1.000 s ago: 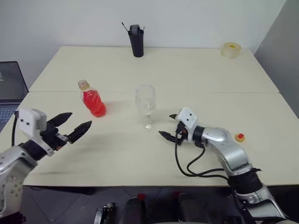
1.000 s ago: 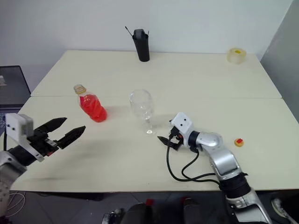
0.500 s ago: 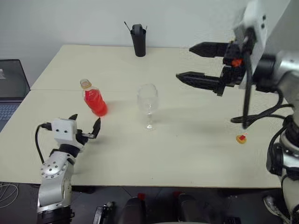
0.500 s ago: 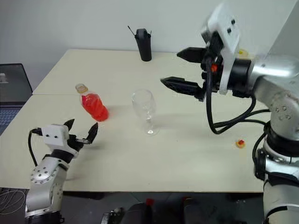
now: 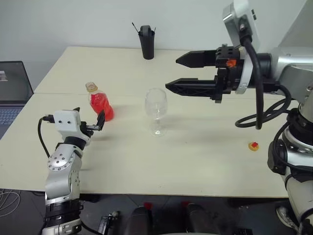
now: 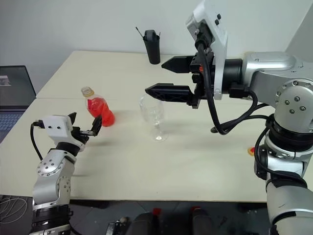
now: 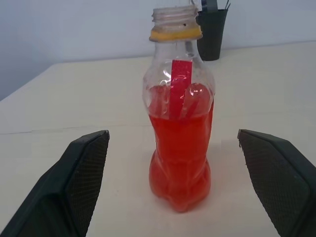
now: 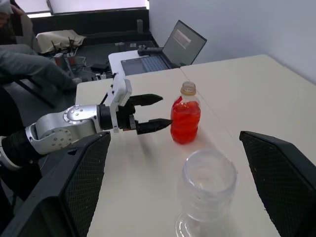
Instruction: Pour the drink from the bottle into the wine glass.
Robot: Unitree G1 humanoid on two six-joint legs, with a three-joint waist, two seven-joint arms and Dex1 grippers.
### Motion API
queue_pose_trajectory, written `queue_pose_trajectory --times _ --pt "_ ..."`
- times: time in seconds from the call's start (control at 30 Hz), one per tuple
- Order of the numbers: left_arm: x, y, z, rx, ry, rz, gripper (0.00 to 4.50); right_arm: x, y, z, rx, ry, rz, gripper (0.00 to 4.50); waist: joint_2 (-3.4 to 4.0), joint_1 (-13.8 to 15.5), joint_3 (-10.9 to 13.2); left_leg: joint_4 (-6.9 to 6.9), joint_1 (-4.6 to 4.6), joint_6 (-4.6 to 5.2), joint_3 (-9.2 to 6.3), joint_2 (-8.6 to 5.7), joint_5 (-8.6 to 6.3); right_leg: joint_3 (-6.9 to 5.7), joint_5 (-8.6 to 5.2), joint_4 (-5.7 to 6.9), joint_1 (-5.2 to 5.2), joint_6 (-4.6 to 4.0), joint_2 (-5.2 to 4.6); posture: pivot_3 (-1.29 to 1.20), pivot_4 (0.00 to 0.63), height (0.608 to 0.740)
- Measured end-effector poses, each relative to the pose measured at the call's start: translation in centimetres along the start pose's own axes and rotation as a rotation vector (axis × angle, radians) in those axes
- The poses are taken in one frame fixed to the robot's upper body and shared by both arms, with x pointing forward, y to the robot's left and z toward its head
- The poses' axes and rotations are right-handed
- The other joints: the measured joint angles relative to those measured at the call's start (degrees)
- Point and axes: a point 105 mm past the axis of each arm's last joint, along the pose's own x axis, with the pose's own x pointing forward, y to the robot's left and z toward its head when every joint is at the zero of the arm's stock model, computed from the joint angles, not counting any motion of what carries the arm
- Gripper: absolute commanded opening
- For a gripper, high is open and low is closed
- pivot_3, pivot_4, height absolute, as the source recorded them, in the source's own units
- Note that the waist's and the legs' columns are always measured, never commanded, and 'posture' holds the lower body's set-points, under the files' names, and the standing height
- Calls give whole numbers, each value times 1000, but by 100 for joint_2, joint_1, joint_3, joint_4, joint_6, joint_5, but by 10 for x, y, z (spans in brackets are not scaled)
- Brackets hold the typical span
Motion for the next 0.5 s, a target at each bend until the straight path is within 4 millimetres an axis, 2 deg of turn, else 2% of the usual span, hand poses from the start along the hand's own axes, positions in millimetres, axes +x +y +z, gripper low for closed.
queue_pose_trajectory --times 0.13,0.5 --pt "8 -6 -1 -4 7 -19 4500 2 3 -2 -10 8 8 4471 0 -10 0 0 1 0 0 1 0 1 0 1 0 0 1 0 150 740" --pt "19 -2 -15 8 67 -11 4500 4 7 -5 -19 6 0 4471 -1 -3 0 1 0 0 -1 0 0 -1 0 0 0 0 2 0 150 740"
